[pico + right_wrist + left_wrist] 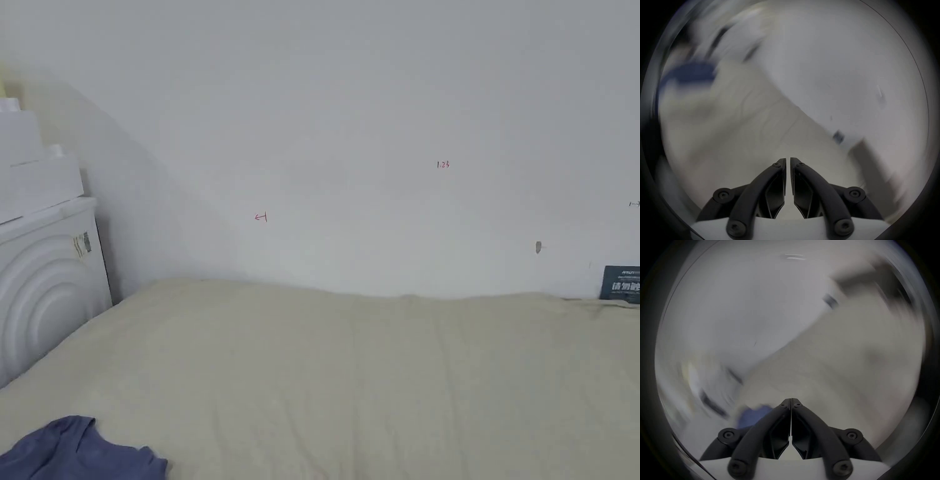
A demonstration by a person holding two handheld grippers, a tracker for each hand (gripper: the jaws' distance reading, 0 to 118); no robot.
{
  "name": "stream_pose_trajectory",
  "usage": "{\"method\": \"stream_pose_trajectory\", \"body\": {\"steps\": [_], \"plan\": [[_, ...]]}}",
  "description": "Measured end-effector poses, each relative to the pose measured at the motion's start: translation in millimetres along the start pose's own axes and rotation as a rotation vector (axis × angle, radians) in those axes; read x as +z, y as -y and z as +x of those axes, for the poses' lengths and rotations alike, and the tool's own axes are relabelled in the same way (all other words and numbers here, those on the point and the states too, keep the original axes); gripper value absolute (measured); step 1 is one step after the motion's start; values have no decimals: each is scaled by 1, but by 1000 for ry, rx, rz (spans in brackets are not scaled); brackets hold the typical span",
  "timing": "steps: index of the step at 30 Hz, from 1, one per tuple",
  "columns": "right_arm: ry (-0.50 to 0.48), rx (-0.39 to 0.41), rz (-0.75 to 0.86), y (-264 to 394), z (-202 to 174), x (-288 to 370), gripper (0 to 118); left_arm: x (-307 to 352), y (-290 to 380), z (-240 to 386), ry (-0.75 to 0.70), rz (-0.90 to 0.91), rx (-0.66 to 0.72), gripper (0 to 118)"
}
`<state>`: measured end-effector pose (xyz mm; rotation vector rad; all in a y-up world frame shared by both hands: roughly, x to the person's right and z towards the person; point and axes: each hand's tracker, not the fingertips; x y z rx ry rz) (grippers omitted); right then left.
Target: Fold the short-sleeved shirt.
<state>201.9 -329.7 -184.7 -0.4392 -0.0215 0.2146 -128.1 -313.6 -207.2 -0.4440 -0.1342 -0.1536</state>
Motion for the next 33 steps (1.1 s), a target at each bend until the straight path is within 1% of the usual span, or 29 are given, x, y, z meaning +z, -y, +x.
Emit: {"method": "stream_pose_trajectory", "body": {"steps": [1, 2, 3, 4, 5, 6, 7, 8, 9, 11, 12, 13, 15, 17, 20, 24, 27, 33], "plan": [[-29, -221, 37, 4, 8, 5, 6, 4, 3, -10, 43, 16, 224, 1], [-53, -432, 70, 13, 10, 10, 6, 5, 8, -14, 37, 37, 399, 1], [-74, -557, 91, 19, 9, 12, 6, 6, 16, -10, 19, 81, 470, 1], [-108, -601, 91, 24, 5, 13, 6, 6, 18, -7, 32, 107, 485, 1], [-119, -565, 55, 22, 2, 12, 6, 6, 17, -7, 95, 94, 476, 1], [-121, -493, 42, 19, 1, 11, 6, 6, 15, -5, 148, 59, 369, 2], [-110, -412, 30, 16, -2, 12, 6, 6, 14, 7, 117, 46, 304, 2], [-63, -355, 36, 13, -10, 12, 6, 8, 14, 14, 48, 42, 252, 2], [-33, -342, 53, 12, -12, 14, 6, 9, 16, 18, 16, 50, 226, 2], [-78, -343, 49, 9, -11, 14, 6, 7, 16, 21, 74, 40, 231, 2], [-76, -339, 48, 8, -15, 14, 6, 7, 16, 22, 89, 31, 236, 2], [-71, -322, 57, 7, -18, 15, 6, 8, 15, 25, 82, 33, 236, 2], [-56, -251, 70, 4, -22, 17, 6, 9, 14, 29, 69, 42, 209, 2], [-61, -245, 70, 3, -24, 18, 6, 9, 13, 31, 78, 44, 179, 2], [-84, -250, 65, 2, -23, 17, 6, 9, 11, 29, 79, 44, 190, 2], [-77, -243, 65, 2, -23, 16, 6, 9, 10, 27, 65, 44, 188, 2], [-81, -259, 66, 1, -21, 15, 6, 9, 11, 24, 67, 46, 190, 2], [-87, -256, 71, 1, -21, 17, 6, 8, 14, 20, 63, 38, 200, 2]]}}
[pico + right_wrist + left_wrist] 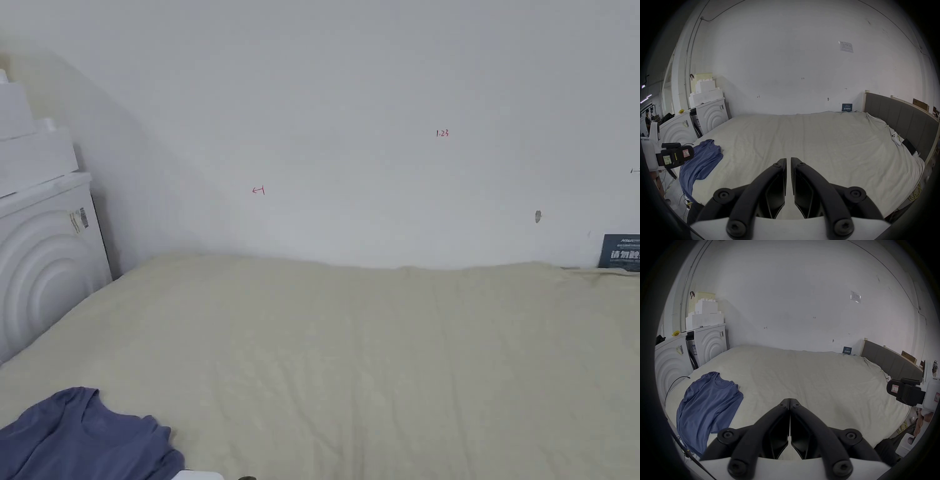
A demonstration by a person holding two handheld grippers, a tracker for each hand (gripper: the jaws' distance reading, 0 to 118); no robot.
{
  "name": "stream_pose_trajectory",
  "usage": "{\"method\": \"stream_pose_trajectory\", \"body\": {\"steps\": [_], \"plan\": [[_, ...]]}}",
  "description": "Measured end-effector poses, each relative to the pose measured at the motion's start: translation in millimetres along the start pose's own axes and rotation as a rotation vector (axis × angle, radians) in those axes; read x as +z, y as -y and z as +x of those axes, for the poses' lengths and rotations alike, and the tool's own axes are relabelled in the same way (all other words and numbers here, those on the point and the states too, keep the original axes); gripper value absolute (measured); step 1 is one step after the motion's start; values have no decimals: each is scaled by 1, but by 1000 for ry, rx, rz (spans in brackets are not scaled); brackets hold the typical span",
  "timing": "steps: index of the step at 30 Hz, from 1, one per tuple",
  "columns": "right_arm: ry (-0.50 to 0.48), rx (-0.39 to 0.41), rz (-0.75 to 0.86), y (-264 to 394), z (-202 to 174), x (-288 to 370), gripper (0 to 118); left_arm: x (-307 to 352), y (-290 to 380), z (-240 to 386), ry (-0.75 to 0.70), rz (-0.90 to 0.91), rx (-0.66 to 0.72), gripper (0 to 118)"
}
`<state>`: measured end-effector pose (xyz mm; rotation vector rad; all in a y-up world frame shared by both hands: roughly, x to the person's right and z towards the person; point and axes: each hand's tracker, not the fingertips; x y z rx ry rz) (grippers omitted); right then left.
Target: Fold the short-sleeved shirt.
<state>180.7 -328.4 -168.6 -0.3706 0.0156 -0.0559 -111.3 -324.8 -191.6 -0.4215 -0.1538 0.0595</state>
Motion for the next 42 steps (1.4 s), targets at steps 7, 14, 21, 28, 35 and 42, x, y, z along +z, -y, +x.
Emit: {"method": "stream_pose_trajectory", "body": {"steps": [7, 14, 21, 28, 35, 42], "plan": [[-28, -11, -29, 8, -1, 0, 6, -3, 7, -25, 16, -29, -1, 2], [-59, -24, -100, 23, 2, -5, 6, -18, 4, -123, -170, -86, -104, 65], [-90, -61, -194, 37, -4, -25, 6, -96, 0, -259, -221, -307, -18, 109], [-79, -97, -303, 49, -14, -50, 6, -199, 15, -343, -276, -449, -28, 108], [-42, -113, -383, 55, -16, -71, 7, -267, 28, -383, -308, -517, -12, 92], [-29, -99, -444, 70, -16, -81, 7, -275, 46, -385, -327, -500, 18, 81]]}}
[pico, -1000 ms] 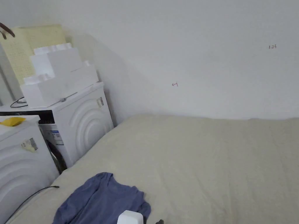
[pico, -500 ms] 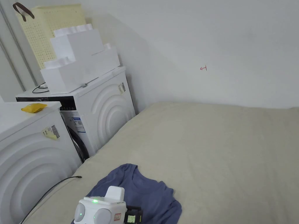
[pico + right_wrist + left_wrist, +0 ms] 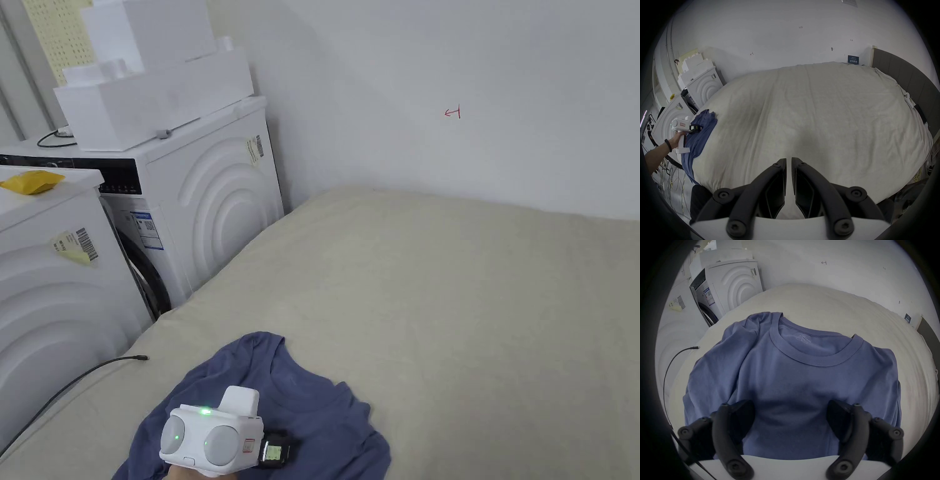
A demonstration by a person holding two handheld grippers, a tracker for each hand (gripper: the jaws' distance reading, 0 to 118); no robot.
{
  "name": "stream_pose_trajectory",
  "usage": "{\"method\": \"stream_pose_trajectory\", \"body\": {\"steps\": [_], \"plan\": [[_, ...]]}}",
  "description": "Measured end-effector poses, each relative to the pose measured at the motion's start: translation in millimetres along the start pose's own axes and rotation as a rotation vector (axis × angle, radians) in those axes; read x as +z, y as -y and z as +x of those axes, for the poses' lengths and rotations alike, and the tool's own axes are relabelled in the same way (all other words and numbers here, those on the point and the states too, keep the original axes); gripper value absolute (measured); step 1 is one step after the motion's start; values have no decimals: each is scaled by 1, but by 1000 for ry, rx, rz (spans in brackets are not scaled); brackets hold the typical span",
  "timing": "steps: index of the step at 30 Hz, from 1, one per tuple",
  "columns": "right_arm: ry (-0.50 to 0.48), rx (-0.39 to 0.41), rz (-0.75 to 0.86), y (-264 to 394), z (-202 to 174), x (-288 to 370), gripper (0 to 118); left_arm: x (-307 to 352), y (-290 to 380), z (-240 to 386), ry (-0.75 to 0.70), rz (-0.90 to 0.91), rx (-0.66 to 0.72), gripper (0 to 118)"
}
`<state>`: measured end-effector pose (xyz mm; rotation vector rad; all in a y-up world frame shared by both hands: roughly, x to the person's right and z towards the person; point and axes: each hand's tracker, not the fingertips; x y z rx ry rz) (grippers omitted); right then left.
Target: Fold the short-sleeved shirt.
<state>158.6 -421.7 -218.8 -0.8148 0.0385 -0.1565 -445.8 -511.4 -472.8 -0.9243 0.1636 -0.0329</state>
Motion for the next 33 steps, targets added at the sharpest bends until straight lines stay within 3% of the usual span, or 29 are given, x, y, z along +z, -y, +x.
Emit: {"method": "stream_pose_trajectory", "body": {"steps": [1, 2, 3, 4, 5, 6, 10, 17, 20, 23, 27, 33], "plan": [[-2, 1, -9, 1, 0, -1, 7, 3, 1, 1, 5, 16, 2, 66], [-8, 4, -18, 3, 0, -2, 7, 7, 1, 1, 36, 42, 12, 34], [-11, 5, -20, 4, 0, -3, 7, 9, 0, 3, 42, 49, 28, 10], [-12, 5, -21, 5, -1, -2, 7, 11, 0, 6, -13, 52, 30, 3], [-16, 6, -22, 6, -1, 0, 7, 8, 1, 6, -77, 36, 13, 3], [-22, 9, -22, 7, -1, 2, 7, 6, 1, 2, -3, 29, 36, 2], [-28, 29, 3, 6, 1, 13, 7, 32, -7, -12, 11, 80, 164, 1], [-94, -7, 97, 7, 9, 33, 7, 177, -49, -39, -34, 283, 123, 0], [-151, -30, 126, 11, 11, 47, 7, 250, -73, -47, -22, 406, 167, 0], [-162, -43, 149, 16, 17, 59, 7, 316, -105, -39, -86, 525, 70, 0], [-158, -94, 191, 21, 28, 70, 7, 352, -143, -15, -56, 568, -61, 0], [-117, -145, 200, 34, 50, 82, 7, 299, -145, 113, 154, 550, -205, 0]]}}
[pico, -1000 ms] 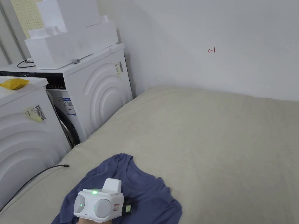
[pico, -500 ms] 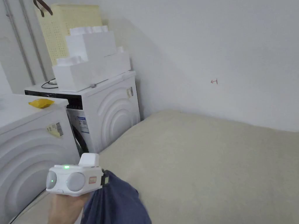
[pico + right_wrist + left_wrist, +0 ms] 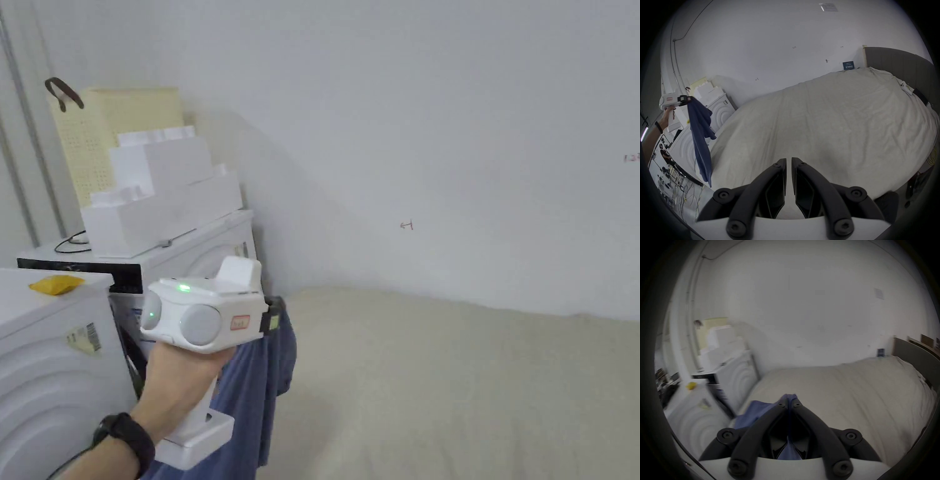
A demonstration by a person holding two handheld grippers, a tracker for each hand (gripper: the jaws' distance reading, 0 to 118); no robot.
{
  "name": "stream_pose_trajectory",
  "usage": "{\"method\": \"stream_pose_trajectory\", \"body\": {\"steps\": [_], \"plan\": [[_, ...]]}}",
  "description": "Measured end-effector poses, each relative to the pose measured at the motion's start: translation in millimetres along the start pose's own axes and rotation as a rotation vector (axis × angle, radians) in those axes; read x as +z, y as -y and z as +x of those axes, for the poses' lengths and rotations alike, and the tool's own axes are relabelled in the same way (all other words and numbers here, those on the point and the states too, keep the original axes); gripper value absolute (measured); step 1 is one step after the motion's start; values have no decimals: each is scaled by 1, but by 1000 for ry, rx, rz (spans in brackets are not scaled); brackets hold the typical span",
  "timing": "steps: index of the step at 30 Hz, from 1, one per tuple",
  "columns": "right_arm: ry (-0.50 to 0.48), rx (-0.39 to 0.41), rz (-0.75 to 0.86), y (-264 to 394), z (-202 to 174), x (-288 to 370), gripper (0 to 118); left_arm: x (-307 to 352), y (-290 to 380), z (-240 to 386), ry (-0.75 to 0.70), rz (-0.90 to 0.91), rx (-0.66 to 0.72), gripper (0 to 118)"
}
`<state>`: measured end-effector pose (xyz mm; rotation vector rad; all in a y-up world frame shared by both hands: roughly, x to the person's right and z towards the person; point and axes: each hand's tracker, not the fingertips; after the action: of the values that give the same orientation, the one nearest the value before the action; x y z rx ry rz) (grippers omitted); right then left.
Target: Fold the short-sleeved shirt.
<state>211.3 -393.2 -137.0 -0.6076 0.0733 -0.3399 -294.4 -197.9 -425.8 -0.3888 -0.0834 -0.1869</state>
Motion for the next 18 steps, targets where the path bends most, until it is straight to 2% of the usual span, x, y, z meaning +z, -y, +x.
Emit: {"method": "stream_pose_trajectory", "body": {"steps": [2, 5, 8, 12, 15, 18], "plan": [[26, -8, 7, 1, 10, 6, 7, -32, 17, 68, 84, -39, -70, 0], [70, -51, 24, 1, 28, 19, 7, -73, 50, 178, 315, -91, -35, 0], [141, -61, 28, 2, 50, 29, 7, -99, 87, 287, 482, -146, -104, 0], [211, -95, 22, 6, 83, 39, 7, -87, 123, 417, 714, -194, -114, 0], [255, -168, 24, 9, 106, 46, 7, -72, 144, 497, 809, -224, -164, 0], [289, -191, 34, 12, 121, 54, 7, -57, 168, 556, 920, -276, -165, 0]]}}
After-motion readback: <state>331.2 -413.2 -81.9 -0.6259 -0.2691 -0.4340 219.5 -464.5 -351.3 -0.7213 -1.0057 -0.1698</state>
